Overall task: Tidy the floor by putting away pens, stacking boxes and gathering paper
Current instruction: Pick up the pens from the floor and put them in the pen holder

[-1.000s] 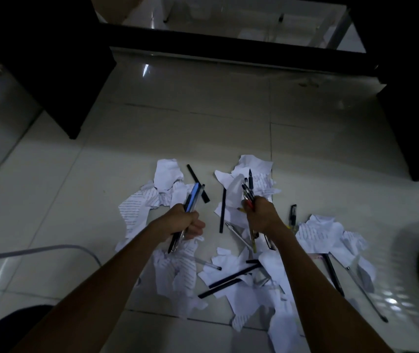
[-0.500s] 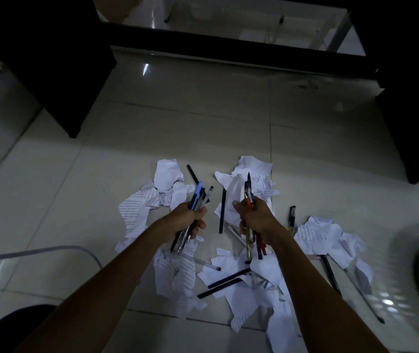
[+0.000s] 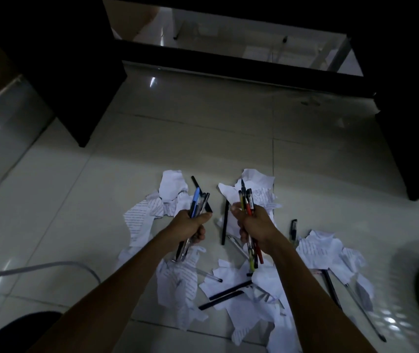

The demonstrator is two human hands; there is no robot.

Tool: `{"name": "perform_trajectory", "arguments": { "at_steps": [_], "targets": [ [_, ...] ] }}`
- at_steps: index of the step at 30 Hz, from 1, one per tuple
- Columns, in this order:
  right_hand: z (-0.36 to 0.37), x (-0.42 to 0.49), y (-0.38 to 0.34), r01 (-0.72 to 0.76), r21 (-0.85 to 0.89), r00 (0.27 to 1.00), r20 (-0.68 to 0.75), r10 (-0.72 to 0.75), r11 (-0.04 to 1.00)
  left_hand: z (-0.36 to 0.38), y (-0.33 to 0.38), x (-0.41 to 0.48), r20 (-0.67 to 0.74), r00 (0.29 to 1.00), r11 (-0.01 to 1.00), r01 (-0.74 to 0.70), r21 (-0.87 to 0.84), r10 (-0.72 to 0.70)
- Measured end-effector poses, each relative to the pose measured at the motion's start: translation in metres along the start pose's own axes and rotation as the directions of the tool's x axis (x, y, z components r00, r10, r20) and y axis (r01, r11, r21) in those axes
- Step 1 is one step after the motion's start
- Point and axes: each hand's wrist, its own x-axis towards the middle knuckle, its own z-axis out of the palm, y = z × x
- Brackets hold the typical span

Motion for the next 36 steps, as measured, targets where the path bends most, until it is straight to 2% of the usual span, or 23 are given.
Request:
{"name": "perform_trajectory", "arguments": {
  "at_steps": [4, 9, 13, 16, 25, 28, 33, 36],
  "targets": [
    [0.001, -0.003, -0.006, 0.008, 0.090, 1.000, 0.017, -0.010, 0.996, 0.001, 0.003, 0.002, -0.025, 0.999, 0.999, -0.036, -0.029, 0.036],
    [0.006, 0.005, -0.005, 0.042, 0.019, 0.999, -0.012, -0.042, 0.999, -0.001, 0.007, 0.003, -0.019, 0.998, 0.998, -0.057, -0.008, 0.057],
    [0.010, 0.005, 0.002, 0.050, -0.100, 0.998, -0.040, -0.054, 0.994, -0.003, 0.016, -0.003, -0.174, 0.982, 0.994, -0.085, -0.064, 0.073],
    [0.007, -0.005, -0.007, -0.024, -0.179, 0.995, -0.099, 0.007, 0.984, -0.001, 0.026, -0.024, -0.251, 0.965, 0.992, -0.094, -0.085, 0.070],
    [0.010, -0.073, -0.112, -0.101, -0.197, 0.991, -0.111, 0.080, 0.975, -0.016, 0.133, -0.125, -0.242, 0.966, 0.994, -0.103, -0.023, 0.095],
    [0.008, -0.109, -0.163, -0.081, -0.182, 0.993, -0.097, 0.064, 0.980, -0.022, 0.176, -0.165, -0.286, 0.953, 0.990, -0.125, -0.065, 0.102],
    [0.001, -0.167, -0.242, -0.028, -0.185, 0.998, -0.060, 0.018, 0.982, -0.034, 0.231, -0.229, -0.386, 0.916, 0.991, -0.129, -0.022, 0.110],
    [-0.002, -0.201, -0.284, -0.011, -0.205, 0.999, -0.042, 0.003, 0.979, -0.038, 0.259, -0.268, -0.396, 0.914, 0.991, -0.121, -0.056, 0.090]
  ]
}}
